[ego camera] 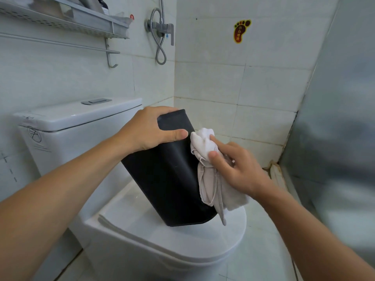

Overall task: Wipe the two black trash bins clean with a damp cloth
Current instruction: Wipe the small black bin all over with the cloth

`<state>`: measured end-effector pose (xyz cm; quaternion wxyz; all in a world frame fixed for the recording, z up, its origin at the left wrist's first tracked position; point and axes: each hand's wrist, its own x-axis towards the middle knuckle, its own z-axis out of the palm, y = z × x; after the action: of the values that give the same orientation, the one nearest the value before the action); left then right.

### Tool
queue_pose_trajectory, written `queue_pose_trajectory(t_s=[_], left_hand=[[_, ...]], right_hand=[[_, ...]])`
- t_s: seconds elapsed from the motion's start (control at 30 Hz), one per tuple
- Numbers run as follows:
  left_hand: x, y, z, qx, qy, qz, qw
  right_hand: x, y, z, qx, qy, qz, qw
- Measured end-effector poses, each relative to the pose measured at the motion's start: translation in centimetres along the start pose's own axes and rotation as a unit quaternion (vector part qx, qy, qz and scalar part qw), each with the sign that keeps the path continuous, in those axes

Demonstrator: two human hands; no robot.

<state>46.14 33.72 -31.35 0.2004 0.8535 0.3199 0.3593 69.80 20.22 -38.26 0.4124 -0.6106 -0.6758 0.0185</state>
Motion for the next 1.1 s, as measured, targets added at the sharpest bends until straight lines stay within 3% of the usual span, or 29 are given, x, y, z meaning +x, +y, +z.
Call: queue_pose_trajectory(t_s=[0.23,0.33,0.5,0.73,0.9,1.1], left_hand=[[0.3,0.3,0.4,0.019,0.005,-0.007,1.0],[0.2,0.3,0.6,0.021,0.016,-0.008,1.0],[0.2,0.3,0.7,0.009,0.038,-0.026,0.999],[0.0,-0.3,0.1,-0.015,0.046,-0.044,0.998],[-0.3,-0.2,0.3,-0.014,0.049,-0.038,0.998],[0.0,0.4,1.0,0.023,0.065,-0.044,0.997]], right_hand=[[-0.1,0.2,2.0,0.02,0.004,0.041,0.999],[-0.3,-0.7,2.7,-0.048,0.009,0.045,0.998],[-0.8,-2.1,3.6,-0.094,0.081,0.015,0.992],[-2.9,-3.1,4.3,-0.125,0.073,-0.075,0.987],[-2.9,-4.0,4.1,-0.039,0.068,0.026,0.997],[-2.8,-4.3,4.6,-0.13,0.091,0.056,0.986]])
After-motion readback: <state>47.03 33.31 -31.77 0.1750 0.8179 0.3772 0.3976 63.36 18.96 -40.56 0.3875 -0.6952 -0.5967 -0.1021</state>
